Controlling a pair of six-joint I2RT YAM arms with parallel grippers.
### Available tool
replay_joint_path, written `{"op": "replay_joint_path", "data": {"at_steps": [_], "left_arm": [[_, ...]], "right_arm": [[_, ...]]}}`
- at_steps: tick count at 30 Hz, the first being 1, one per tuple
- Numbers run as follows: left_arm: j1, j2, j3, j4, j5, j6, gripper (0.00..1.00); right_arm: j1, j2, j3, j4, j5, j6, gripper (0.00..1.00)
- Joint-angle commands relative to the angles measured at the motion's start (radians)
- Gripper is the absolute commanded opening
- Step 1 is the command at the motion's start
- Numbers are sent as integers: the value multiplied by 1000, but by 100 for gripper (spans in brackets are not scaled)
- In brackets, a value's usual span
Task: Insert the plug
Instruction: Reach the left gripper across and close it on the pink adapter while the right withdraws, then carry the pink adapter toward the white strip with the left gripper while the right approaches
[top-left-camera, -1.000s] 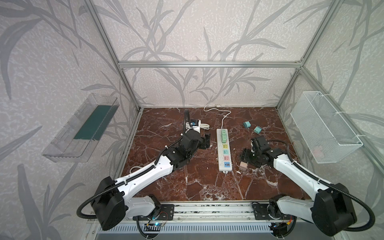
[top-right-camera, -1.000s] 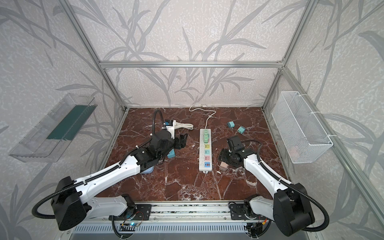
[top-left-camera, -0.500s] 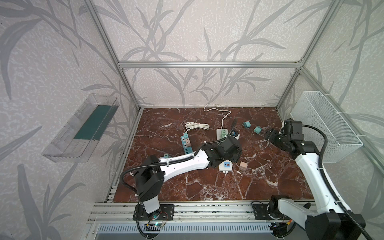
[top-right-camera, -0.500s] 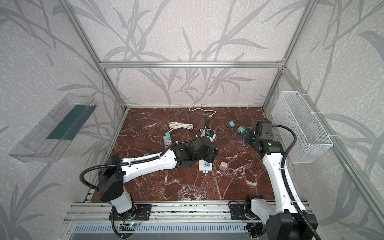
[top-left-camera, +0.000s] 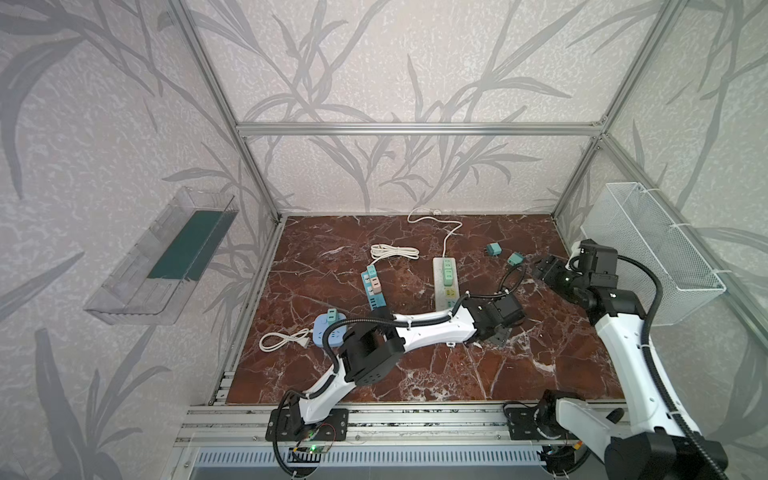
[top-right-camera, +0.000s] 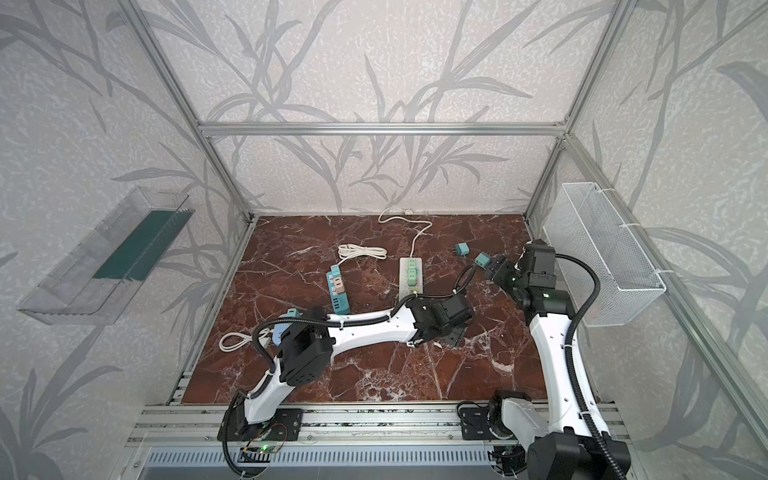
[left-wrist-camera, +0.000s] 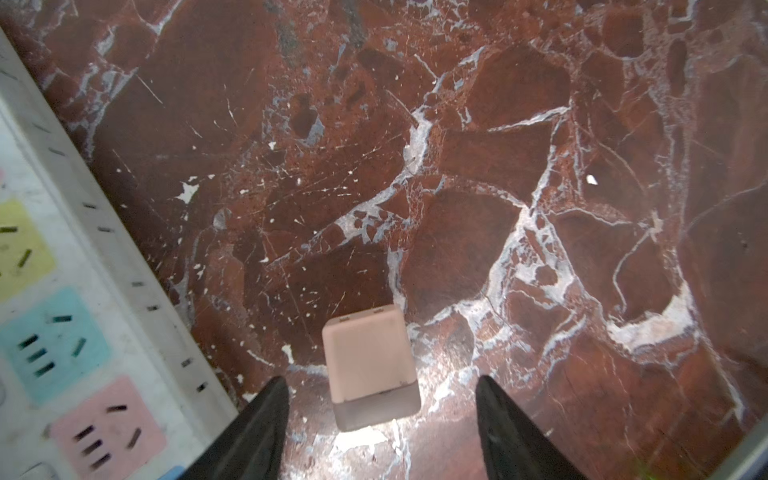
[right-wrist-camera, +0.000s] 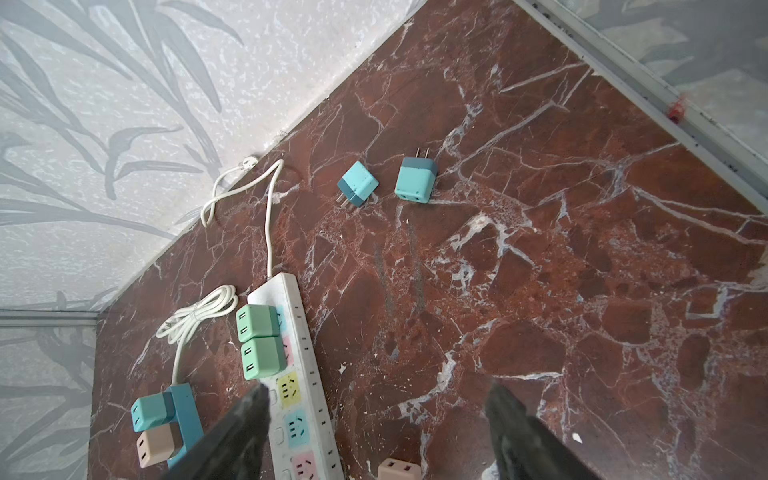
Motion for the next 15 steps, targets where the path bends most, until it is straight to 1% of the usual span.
{"op": "replay_joint_path", "data": {"at_steps": [1,4,15], "left_arm": [[-17,61,92,-171,-92,-21,70],[-20,102,134,-215,-95,-23,68],[-23,172,161,-219,-76,-1,57]], "right_arm": [[-7,-24,-26,22,-29,-4,81],[-11,-32,-39,28,-41,-10,81],[-12,-36,-72,41,-87,-30,81]]}}
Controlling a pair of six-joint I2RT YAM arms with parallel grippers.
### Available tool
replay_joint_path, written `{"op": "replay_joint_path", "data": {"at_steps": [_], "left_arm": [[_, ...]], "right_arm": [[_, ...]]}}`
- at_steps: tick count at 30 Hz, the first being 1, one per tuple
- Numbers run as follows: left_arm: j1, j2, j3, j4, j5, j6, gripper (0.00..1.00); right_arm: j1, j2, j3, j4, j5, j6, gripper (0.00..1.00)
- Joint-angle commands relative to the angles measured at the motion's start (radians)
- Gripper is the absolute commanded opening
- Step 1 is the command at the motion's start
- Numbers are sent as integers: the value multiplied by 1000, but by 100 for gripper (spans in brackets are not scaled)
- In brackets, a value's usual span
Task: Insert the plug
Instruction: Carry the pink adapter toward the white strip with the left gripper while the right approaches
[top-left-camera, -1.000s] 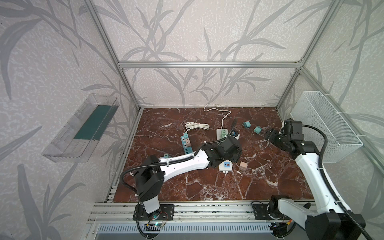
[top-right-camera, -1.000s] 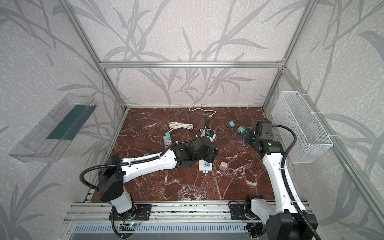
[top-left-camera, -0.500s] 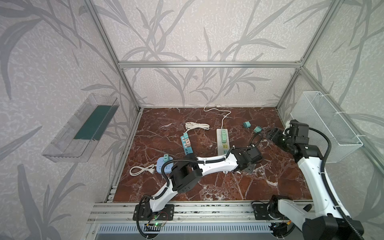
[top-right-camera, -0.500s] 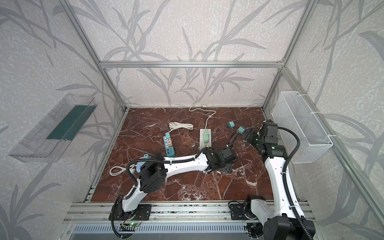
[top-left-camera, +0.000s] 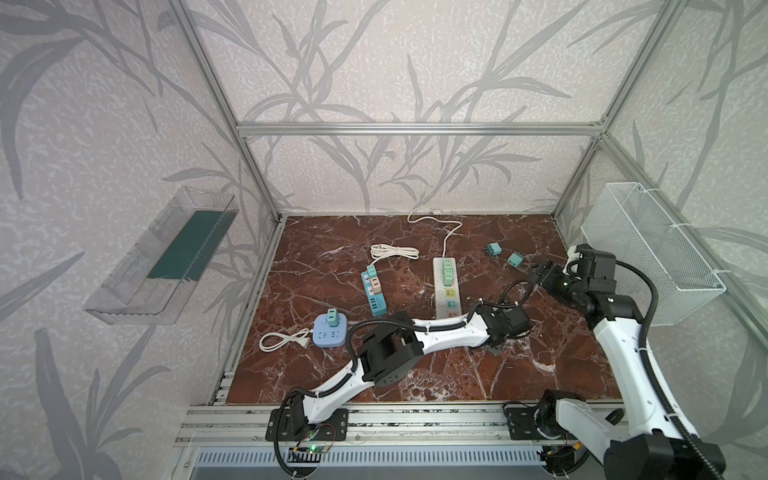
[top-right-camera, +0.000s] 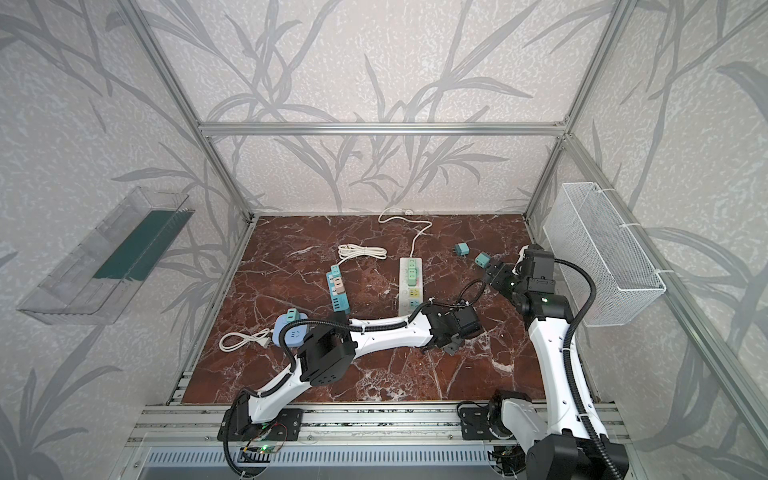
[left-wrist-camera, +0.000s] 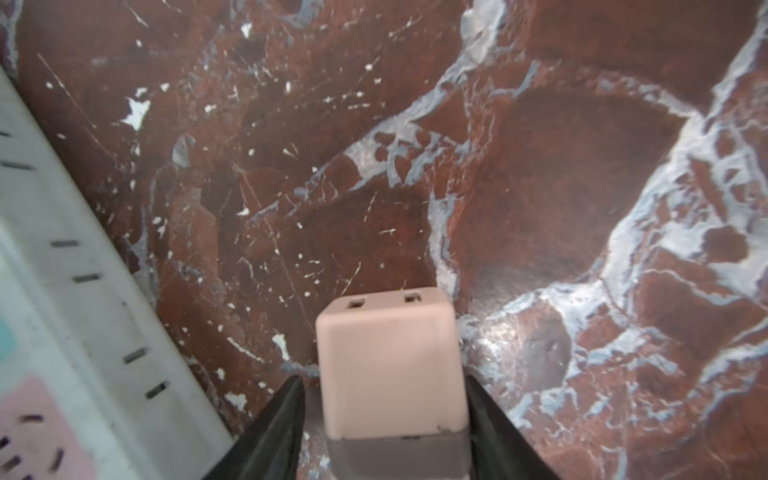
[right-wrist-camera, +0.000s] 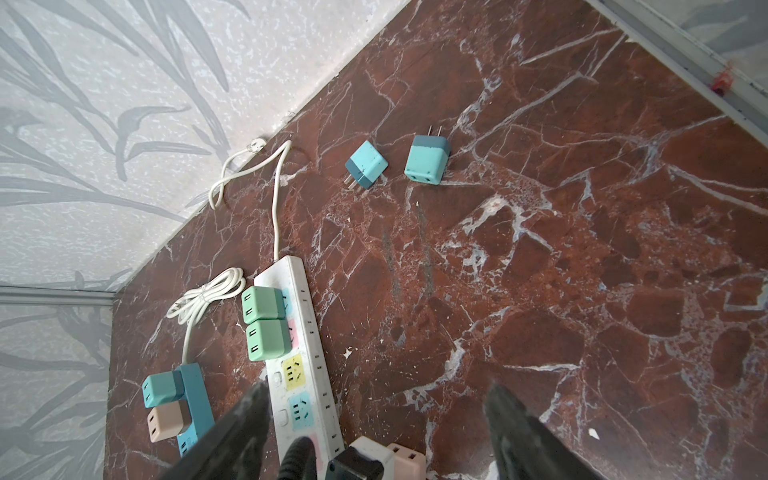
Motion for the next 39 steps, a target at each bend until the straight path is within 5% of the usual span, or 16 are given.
{"op": "replay_joint_path", "data": {"at_steps": [1,10,16,25,28,31,35,39], "left_arm": [[-3,31,32,-42,-23,10,55],[-3,1,15,-19,-16,59,19],[-3,-271,-265,224,34,173,2],[9,-697,-654,443,-18,338,0],[30,-867,-796,577,-35,495,0],[65,-1039,-1020,864,-88,705,0],[184,-1219,-1357,1316,88,919,0],[270,-1290,-1444,1355,182,954,0]], "right_arm": [[-3,-16,-20,16,-28,-24,81],[-6,-30,-14,1,-21,-39,81],[-6,-47,7,45,-66,2,81],[2,-31,54,134,-199,52,76],[71,3,60,156,-238,7,73],[174,7,32,202,-230,-24,58],[343,-5,-13,232,-171,-67,15],[505,-26,-36,215,-75,-140,7]]}}
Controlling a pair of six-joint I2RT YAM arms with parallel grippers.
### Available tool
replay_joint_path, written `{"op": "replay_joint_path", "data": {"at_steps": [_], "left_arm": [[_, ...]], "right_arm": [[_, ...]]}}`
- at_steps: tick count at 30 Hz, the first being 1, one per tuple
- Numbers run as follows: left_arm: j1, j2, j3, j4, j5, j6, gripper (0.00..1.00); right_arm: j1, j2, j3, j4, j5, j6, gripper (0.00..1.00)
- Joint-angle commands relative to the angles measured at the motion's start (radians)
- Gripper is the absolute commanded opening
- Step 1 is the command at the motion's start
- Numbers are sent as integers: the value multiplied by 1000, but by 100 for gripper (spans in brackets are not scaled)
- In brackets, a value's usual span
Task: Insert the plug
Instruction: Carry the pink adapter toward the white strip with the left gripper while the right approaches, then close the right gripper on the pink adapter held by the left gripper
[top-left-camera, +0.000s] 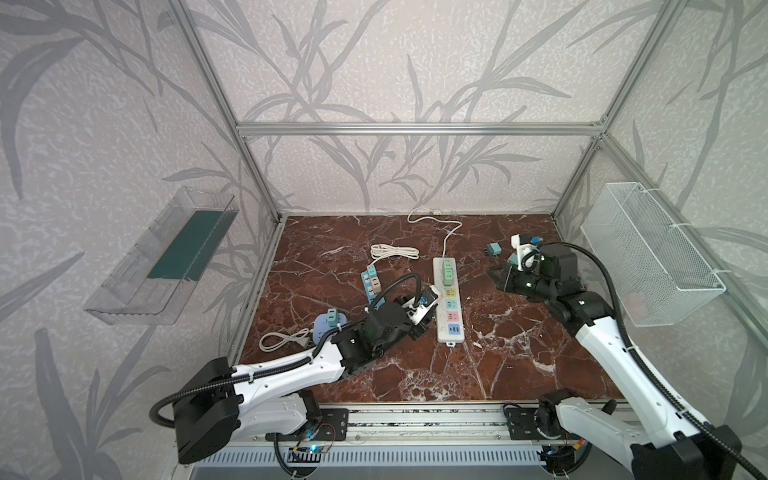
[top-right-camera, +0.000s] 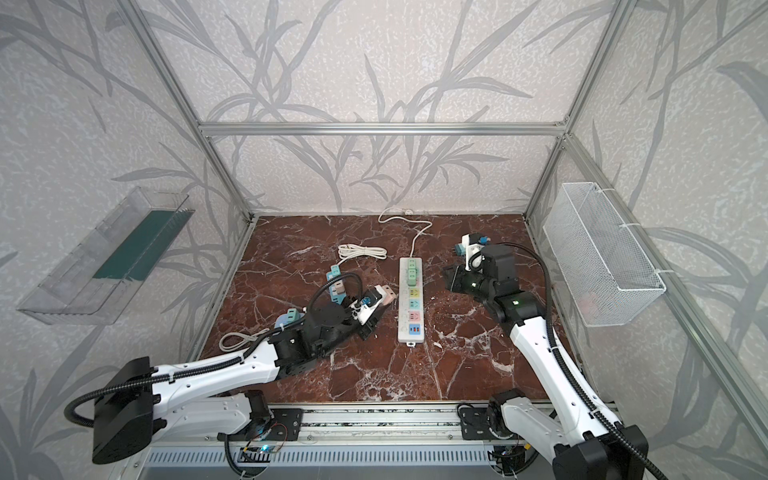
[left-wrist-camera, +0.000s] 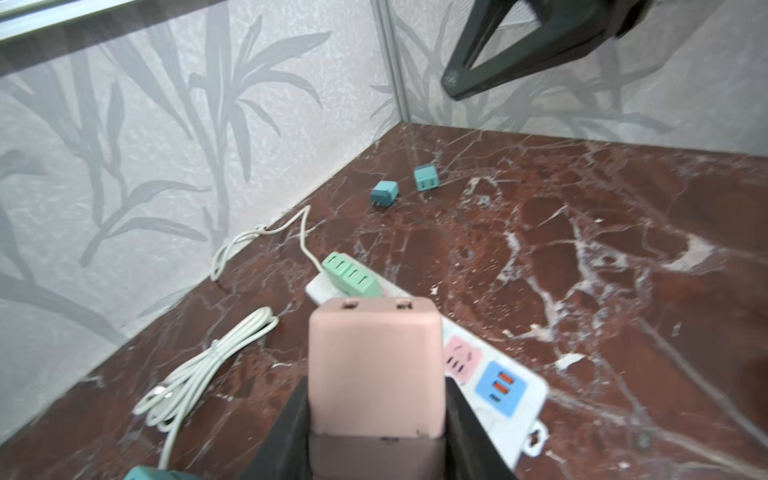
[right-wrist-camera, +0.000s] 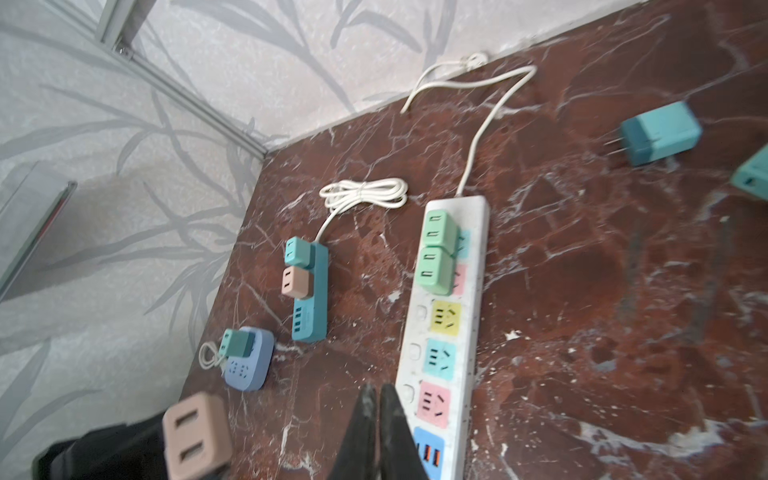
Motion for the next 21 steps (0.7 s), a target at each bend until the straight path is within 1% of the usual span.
{"op": "replay_joint_path", "data": {"at_steps": [1,2,4,6,7,9,13,16,21], "left_arm": [[33,-41,-36,205,138,182,0],[33,-35,-47,212,146,220,0],[35,-23,-58,208,157,241,0],[35,-6,-78,224,173,242,0],[32,-7,-77,213,197,256,0],[31,-14,-59,159,218,229,0],[31,-39,-57,146,242,219,0],[31,-48,-57,127,239,223,0],[31,-45,-52,116,260,223,0]], "right_arm": [[92,-32,-26,30,58,-75,7],[117,-33,-28,33,53,-80,10],[166,-25,-25,33,51,-87,17],[215,-18,-21,37,92,-66,23],[235,-12,-21,47,92,-60,25],[278,0,-16,65,87,-66,31],[323,25,-4,83,-2,-123,44],[335,32,1,74,-46,-143,48],[352,73,6,79,-89,-145,48]]}}
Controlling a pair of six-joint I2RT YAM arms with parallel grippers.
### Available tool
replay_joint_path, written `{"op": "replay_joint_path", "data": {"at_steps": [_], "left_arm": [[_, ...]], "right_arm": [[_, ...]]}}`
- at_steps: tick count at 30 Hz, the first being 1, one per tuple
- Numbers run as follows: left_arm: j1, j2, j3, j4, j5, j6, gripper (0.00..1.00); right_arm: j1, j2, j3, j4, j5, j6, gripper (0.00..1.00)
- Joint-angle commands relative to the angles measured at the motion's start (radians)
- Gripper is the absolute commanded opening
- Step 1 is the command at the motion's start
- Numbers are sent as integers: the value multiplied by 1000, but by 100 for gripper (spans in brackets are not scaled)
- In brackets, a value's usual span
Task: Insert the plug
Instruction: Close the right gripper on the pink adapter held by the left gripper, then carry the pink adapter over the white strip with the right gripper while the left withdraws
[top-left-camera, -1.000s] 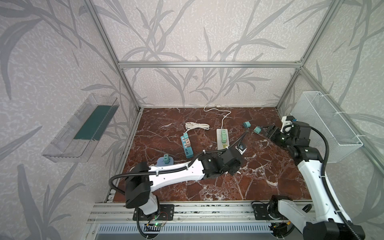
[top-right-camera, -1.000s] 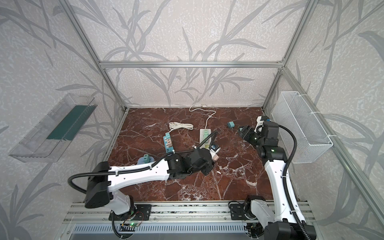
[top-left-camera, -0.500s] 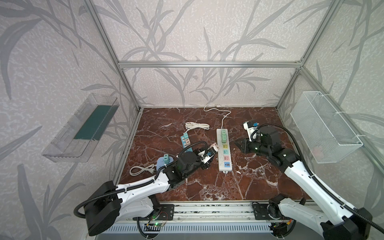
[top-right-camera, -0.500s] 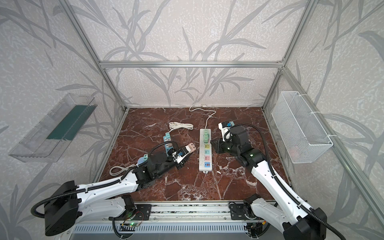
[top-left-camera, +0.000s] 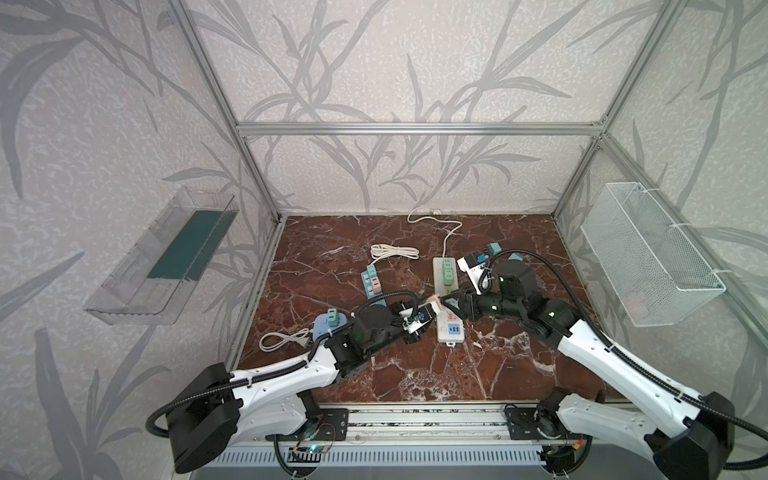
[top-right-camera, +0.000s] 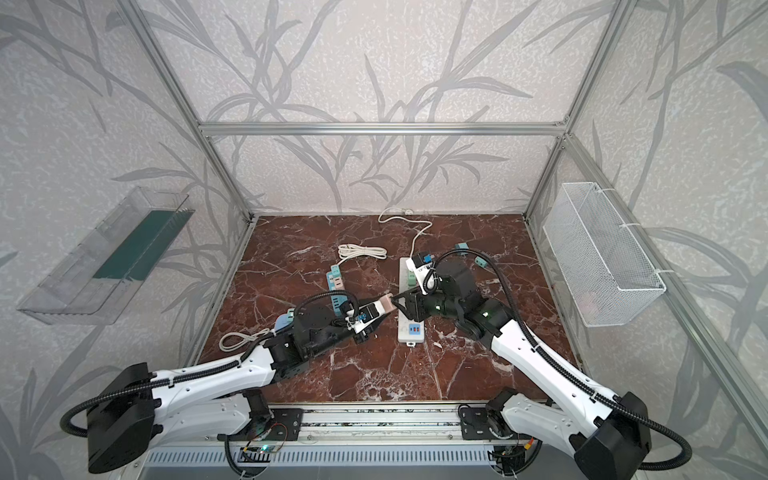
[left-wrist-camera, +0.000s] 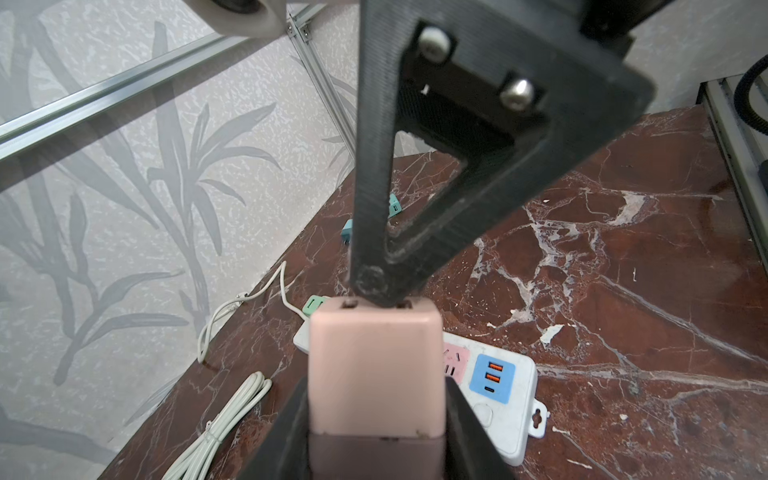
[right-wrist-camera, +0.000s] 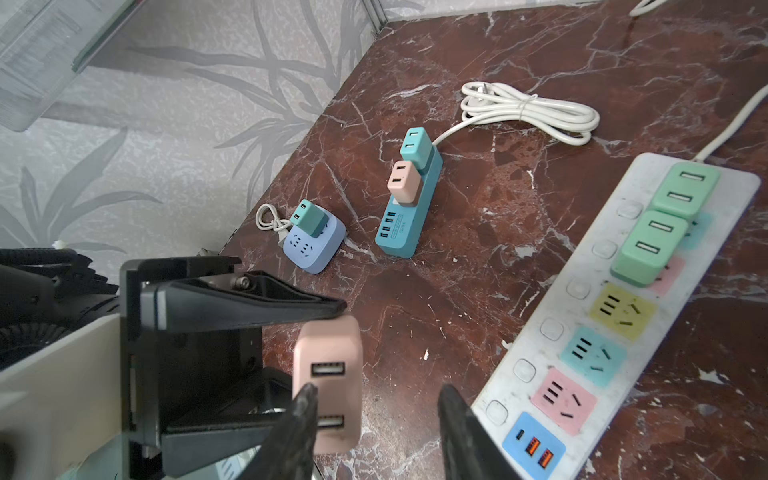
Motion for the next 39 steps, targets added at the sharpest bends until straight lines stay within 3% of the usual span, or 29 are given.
{"op": "replay_joint_path", "data": {"at_steps": [1,6,11,18,20,21,23,28,32,34,39], "left_arm": [[-1,-20,13,9,35,29,0],[-1,-12,13,15,19,29,0],[-1,-11,12,24,-1,39,0],[-1,-7,12,46,-34,43,1],[-1,-9,10,54,-42,43,10],[-1,-9,10,59,-48,42,27],[-1,-9,10,66,-61,40,30],[-1,-21,9,78,-95,43,39],[-2,-31,3,107,-144,46,56],[-2,-36,-4,136,-169,45,70],[-4,-29,-8,266,-312,-3,78]], "right_arm": [[13,33,31,21,-57,-26,48],[16,82,63,29,-138,-4,43],[27,91,59,27,-148,3,23],[29,88,47,54,-193,36,19],[29,87,47,62,-195,39,12],[28,84,46,70,-195,43,7],[29,80,42,88,-194,56,0],[29,67,47,69,-121,48,0],[28,48,71,-4,15,14,0],[26,45,91,-42,81,-1,0],[25,72,137,-138,293,-13,0]]}}
